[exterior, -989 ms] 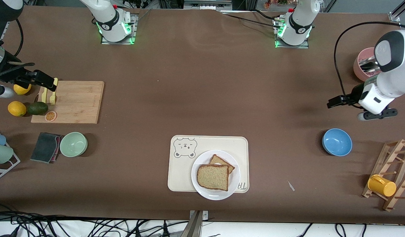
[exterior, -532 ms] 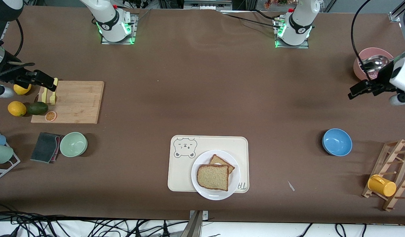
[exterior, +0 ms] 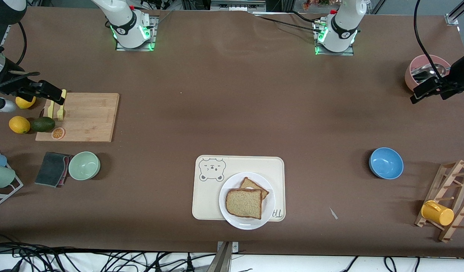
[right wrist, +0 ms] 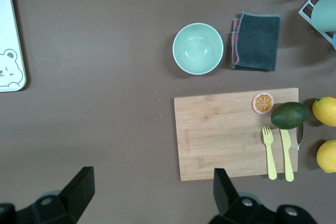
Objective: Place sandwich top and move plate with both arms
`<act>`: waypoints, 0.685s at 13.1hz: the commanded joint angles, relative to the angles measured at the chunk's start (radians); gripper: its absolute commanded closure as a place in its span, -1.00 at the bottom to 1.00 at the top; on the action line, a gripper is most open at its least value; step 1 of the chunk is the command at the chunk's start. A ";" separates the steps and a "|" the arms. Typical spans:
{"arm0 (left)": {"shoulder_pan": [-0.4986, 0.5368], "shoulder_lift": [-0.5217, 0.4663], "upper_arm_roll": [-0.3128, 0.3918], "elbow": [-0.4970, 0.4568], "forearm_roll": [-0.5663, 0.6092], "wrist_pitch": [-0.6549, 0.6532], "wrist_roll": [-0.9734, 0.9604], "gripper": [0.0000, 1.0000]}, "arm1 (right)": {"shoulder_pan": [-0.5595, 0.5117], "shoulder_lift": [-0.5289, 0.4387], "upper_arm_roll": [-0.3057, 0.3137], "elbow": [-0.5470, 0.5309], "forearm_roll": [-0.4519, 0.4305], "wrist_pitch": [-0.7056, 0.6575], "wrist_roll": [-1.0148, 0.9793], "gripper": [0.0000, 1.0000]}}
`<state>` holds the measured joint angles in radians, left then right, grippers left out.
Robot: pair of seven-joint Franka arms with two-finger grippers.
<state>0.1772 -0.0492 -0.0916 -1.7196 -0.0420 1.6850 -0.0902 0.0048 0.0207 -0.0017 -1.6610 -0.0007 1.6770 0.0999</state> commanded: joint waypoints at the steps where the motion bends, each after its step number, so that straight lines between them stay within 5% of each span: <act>1: -0.004 0.014 0.000 0.028 0.031 -0.024 -0.013 -1.00 | -0.008 -0.004 0.005 0.009 0.015 -0.011 0.006 -1.00; 9: -0.001 0.015 -0.007 0.046 0.016 -0.021 -0.011 -1.00 | -0.008 -0.002 0.005 0.009 0.015 -0.005 0.004 -1.00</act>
<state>0.1780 -0.0466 -0.0936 -1.7073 -0.0420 1.6840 -0.0919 0.0048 0.0207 -0.0017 -1.6610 -0.0007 1.6771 0.0999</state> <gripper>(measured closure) 0.000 0.000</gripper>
